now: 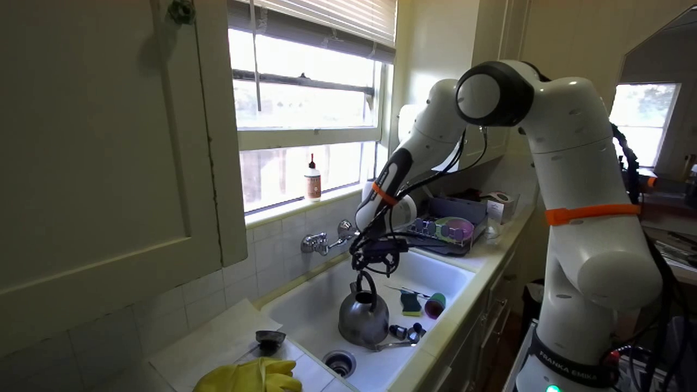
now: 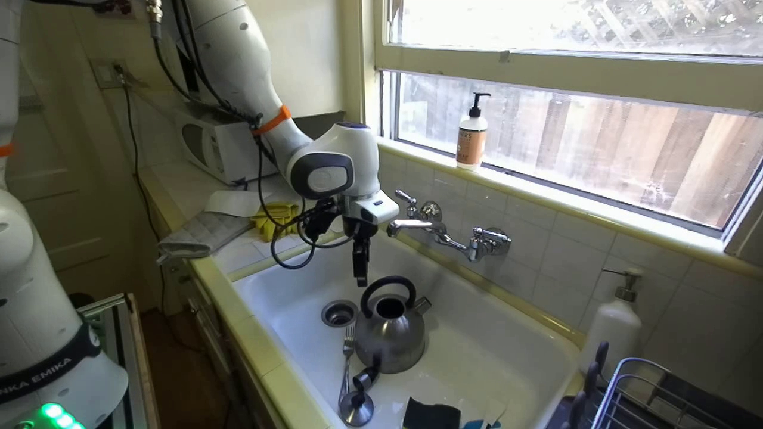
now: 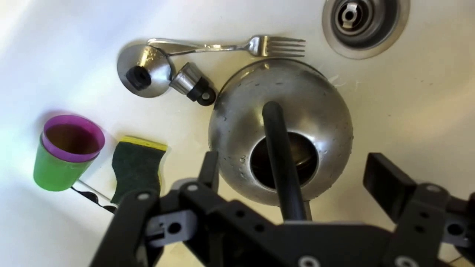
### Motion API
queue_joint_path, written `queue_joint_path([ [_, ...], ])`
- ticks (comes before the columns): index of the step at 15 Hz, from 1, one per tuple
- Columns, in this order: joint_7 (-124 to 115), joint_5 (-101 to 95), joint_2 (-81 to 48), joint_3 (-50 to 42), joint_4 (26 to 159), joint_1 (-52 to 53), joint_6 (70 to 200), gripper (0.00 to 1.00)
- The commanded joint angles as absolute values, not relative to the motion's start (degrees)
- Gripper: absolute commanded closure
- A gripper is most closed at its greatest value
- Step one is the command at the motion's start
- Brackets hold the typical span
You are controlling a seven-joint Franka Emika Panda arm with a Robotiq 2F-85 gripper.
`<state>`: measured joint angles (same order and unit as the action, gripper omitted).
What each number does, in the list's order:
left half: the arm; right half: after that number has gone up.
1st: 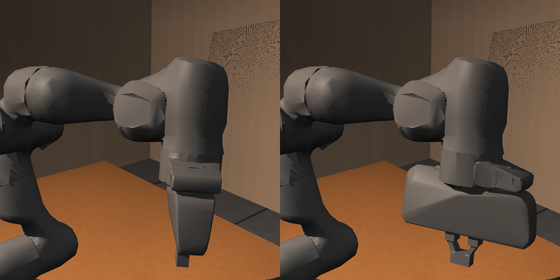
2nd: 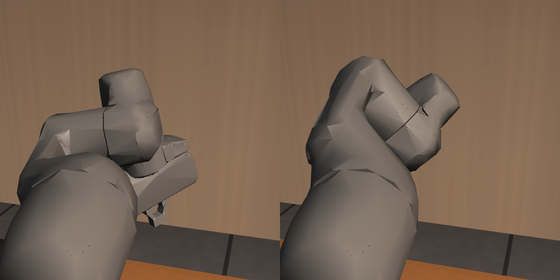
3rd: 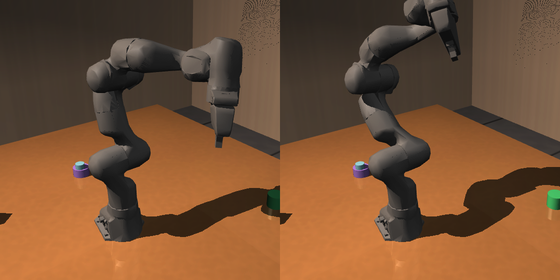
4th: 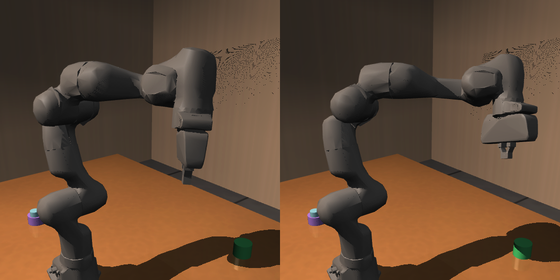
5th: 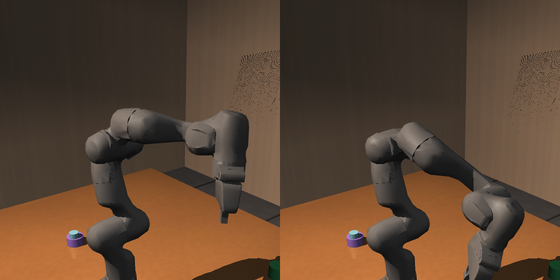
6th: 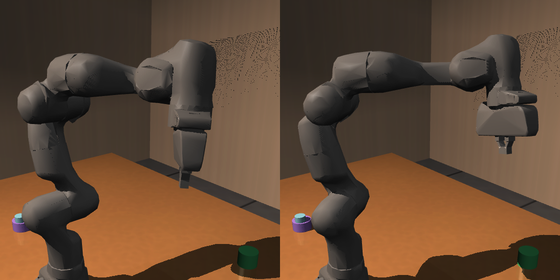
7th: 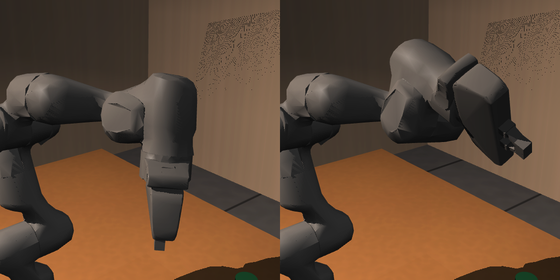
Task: Move the kettle to the left, then move the tap faucet to the right, then move the kettle forward, then open and close the tap
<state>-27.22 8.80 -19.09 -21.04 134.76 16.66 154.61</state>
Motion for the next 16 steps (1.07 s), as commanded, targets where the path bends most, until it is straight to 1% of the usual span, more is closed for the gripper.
queue_joint_path([
  [1,-20.24,9.86,-10.44,-13.70,137.85,7.01,148.18,0.00],
  [5,-15.63,13.99,-6.30,-9.00,136.77,0.79,140.61,0.00],
  [9,-16.30,19.54,-4.42,-5.83,134.61,-0.65,136.59,0.00],
  [16,-22.73,26.02,-8.49,-0.45,127.52,1.43,144.26,0.00],
])
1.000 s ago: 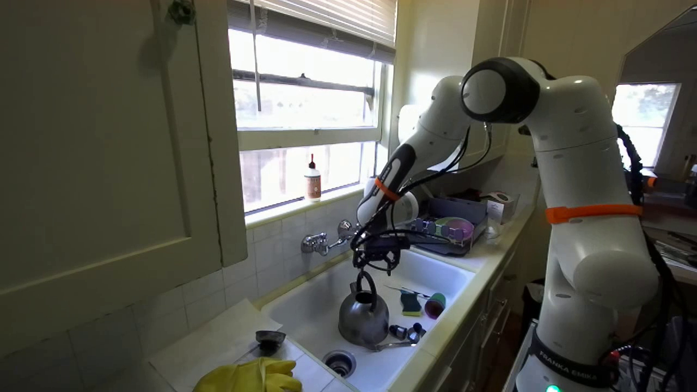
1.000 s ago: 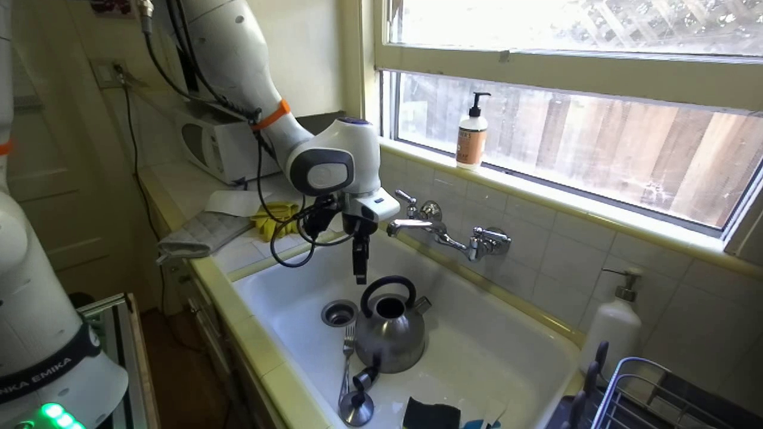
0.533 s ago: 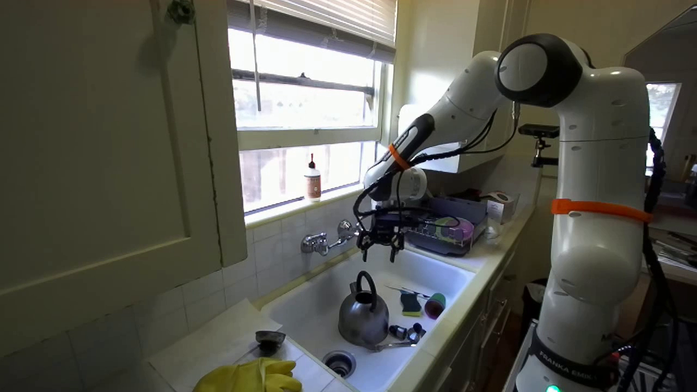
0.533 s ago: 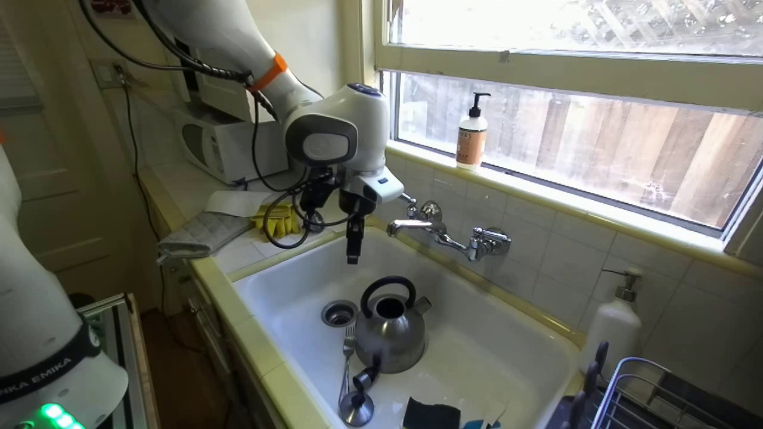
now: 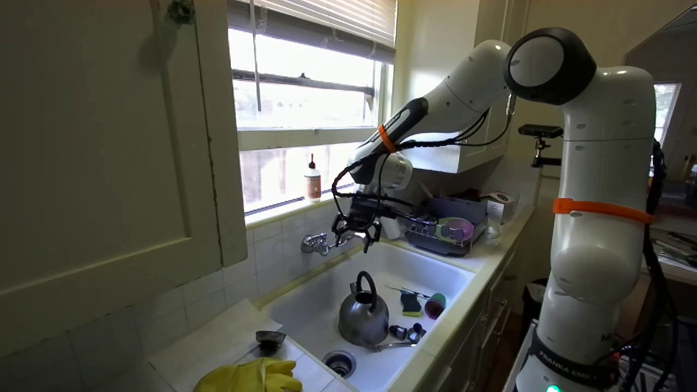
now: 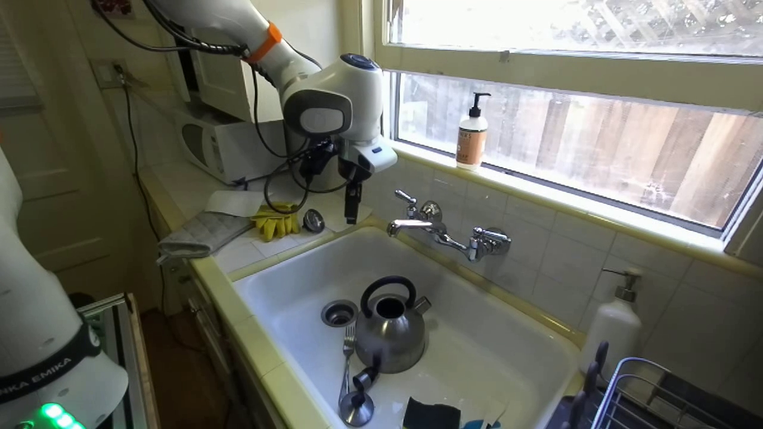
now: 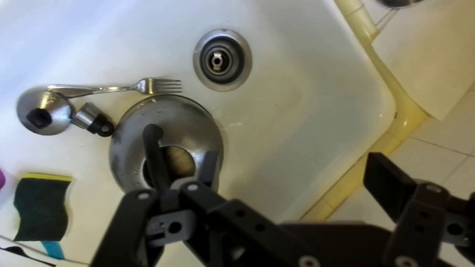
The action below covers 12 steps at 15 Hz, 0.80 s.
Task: Move the kettle to the left, then move the tap faucet to the right, then move the kettle forward, then open and close the tap
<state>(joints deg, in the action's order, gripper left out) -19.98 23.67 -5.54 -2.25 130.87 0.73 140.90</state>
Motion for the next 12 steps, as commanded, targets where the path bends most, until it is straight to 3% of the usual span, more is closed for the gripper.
queue_joint_path([
  [1,-23.68,25.98,-9.54,0.13,126.40,1.70,146.46,0.00],
  [12,-31.69,22.97,-22.73,-0.20,112.40,3.45,154.45,0.00],
])
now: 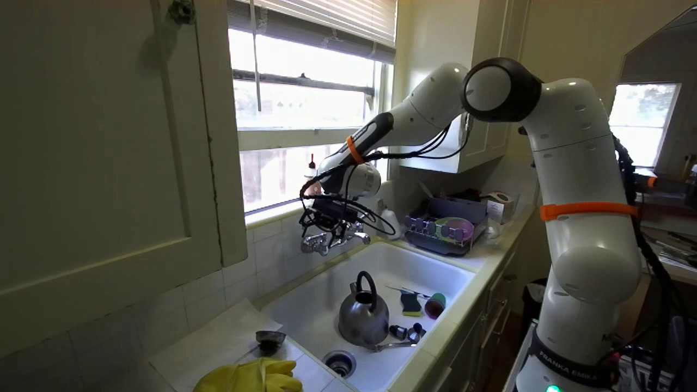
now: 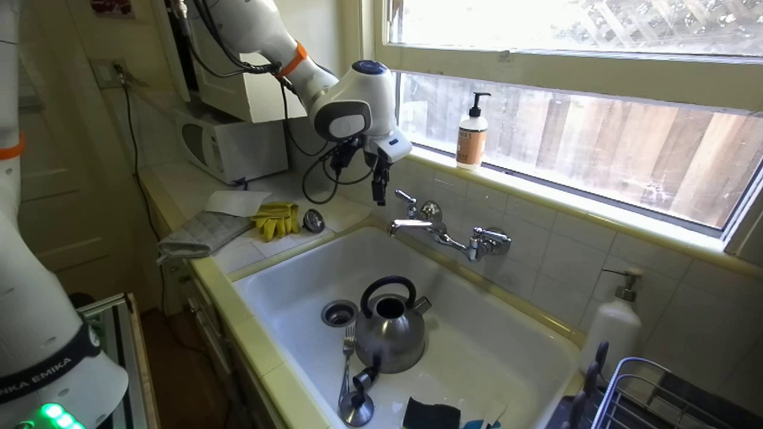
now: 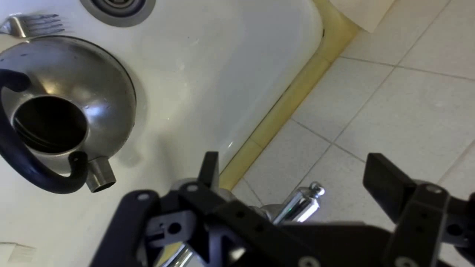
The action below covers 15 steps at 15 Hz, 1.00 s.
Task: Move the kettle to the left, then move the tap faucet to the right, then move the kettle forward, then open and close the tap
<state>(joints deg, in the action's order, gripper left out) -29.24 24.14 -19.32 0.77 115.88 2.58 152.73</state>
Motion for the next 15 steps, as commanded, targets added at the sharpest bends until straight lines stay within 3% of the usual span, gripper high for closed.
queue_joint_path([
  [1,-31.90,22.89,-23.62,-0.37,111.39,3.47,154.48,0.00],
  [6,-34.83,21.24,-26.88,-2.01,107.94,4.54,154.61,0.00],
  [7,-35.46,20.94,-27.28,-2.29,107.44,4.75,154.60,0.05],
  [8,-35.88,20.75,-27.62,-2.48,107.06,4.86,154.46,0.25],
  [11,-36.33,20.11,-27.98,-2.79,106.57,4.93,154.10,0.37],
  [15,-36.10,18.42,-26.55,-3.08,108.39,5.08,152.88,0.70],
])
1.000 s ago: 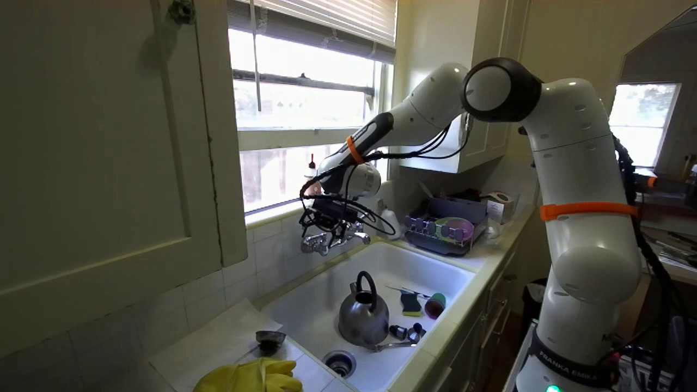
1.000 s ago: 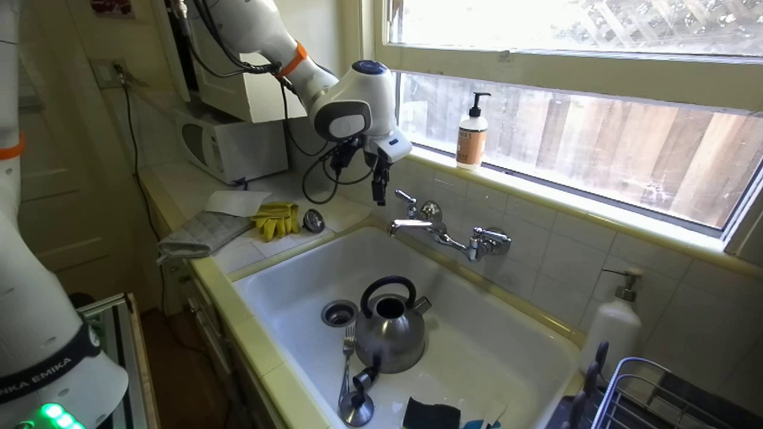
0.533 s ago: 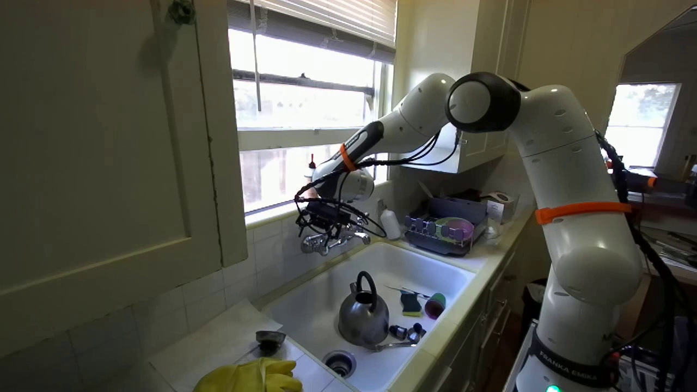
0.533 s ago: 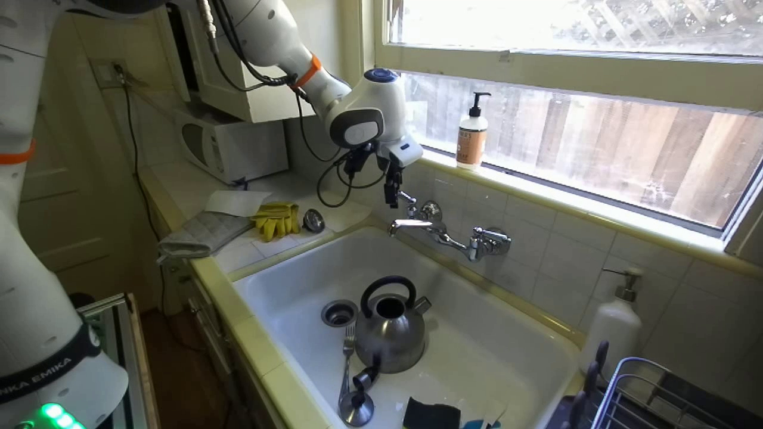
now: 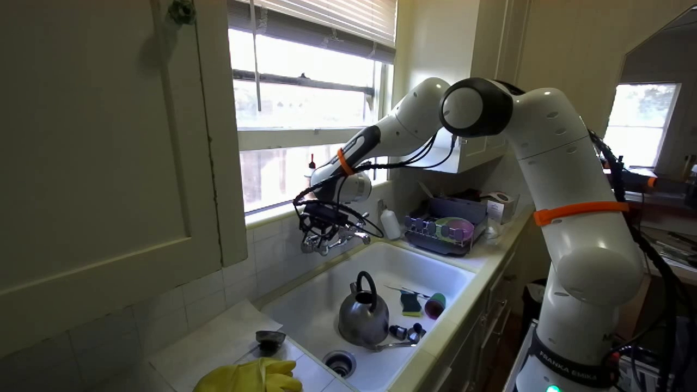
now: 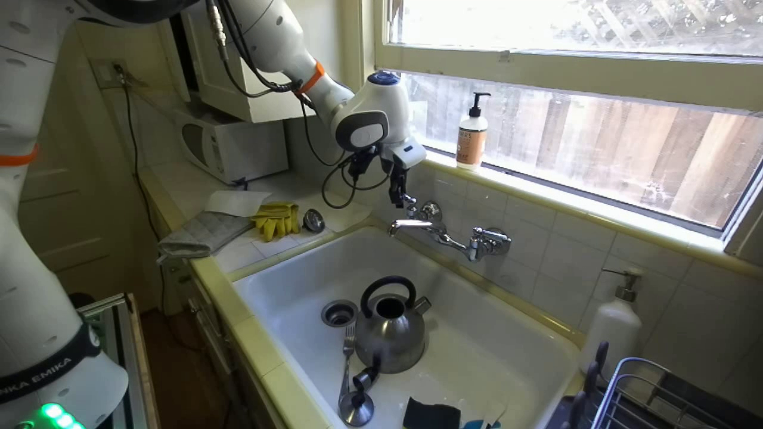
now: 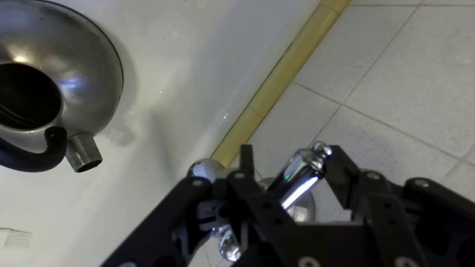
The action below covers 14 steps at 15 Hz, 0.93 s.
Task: Move the kettle to the left, then move the tap faucet to the right, then move the kettle forward, then open and close the tap
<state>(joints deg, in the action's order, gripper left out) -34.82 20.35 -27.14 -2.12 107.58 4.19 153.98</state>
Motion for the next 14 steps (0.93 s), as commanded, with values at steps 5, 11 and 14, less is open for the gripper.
queue_joint_path([
  [5,-35.87,16.01,-25.13,-3.47,110.60,5.55,151.70,0.91],
  [11,-36.29,12.35,-24.29,-4.87,113.97,6.93,152.60,0.99],
  [14,-36.29,12.18,-23.98,-4.98,114.52,6.97,153.39,1.00],
])
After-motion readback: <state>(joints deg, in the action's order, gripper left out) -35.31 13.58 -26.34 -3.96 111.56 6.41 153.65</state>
